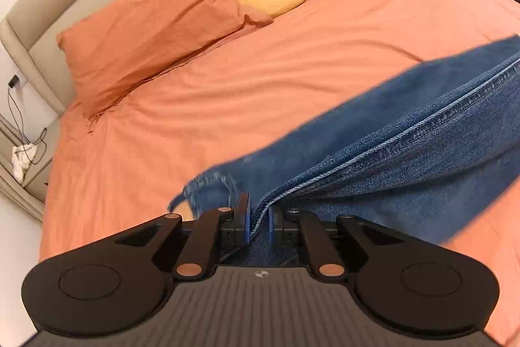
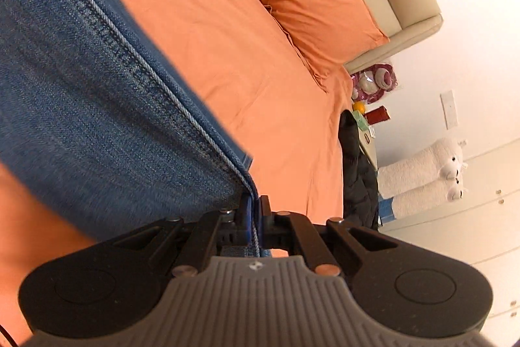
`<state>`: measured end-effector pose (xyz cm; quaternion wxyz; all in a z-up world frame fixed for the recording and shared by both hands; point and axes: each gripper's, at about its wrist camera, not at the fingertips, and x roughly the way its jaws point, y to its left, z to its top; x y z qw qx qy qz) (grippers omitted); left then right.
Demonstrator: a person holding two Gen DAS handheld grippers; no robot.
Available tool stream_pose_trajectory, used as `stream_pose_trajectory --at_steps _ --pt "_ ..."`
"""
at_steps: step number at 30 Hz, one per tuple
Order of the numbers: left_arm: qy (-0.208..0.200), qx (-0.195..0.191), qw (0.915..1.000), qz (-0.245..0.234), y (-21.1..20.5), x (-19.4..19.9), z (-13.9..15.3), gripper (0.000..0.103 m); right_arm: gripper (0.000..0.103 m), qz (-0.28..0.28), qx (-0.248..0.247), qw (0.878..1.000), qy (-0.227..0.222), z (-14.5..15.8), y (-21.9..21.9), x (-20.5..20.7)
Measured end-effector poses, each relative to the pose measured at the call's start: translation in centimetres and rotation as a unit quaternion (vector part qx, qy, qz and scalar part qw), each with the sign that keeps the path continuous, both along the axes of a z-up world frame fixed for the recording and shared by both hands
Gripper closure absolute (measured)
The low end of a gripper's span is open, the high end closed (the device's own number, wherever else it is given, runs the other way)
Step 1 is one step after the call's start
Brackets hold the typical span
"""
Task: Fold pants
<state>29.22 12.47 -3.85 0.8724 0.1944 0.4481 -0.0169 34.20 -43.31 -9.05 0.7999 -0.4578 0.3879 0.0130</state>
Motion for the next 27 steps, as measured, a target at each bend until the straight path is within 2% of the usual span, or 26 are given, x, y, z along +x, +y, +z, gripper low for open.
stream_pose_trajectory --at_steps 4,8,13,16,18,20,24,27 --pt "0.022 -0.008 0.9997 0.013 0.8 5.9 -3.0 0.092 0.103 0.003 -0.012 1.000 0.028 -2.8 1.2 6.8" --pt "0.057 -0.029 0.9975 0.031 1.7 10.1 -7.3 0.092 0.103 0.005 -0.024 0.998 0.065 -7.5 2.1 12.4" --pt "0.094 -0.039 0.9942 0.036 2.5 12.6 -11.9 0.092 0.103 0.010 -0.039 0.994 0.100 -12.9 2.8 16.1" --pt "0.097 -0.053 0.9931 0.040 3.1 12.9 -13.5 0.092 0.103 0.013 -0.046 0.993 0.111 -15.0 3.0 17.0" --pt "0.088 -0.061 0.9933 0.044 3.4 12.2 -13.6 0.093 0.103 0.013 -0.048 0.993 0.109 -15.6 3.0 16.8" --pt "0.061 -0.062 0.9954 0.039 3.5 10.8 -12.5 0.094 0.103 0.014 -0.047 0.994 0.100 -15.1 3.1 15.7" --pt "0.010 -0.088 0.9954 0.037 4.4 8.5 -8.5 0.094 0.103 0.005 -0.030 0.997 0.070 -11.9 3.1 13.1" --pt "0.007 -0.087 0.9951 0.045 4.5 9.6 -7.3 0.094 0.103 -0.009 -0.029 0.998 0.046 -10.5 3.4 13.9"
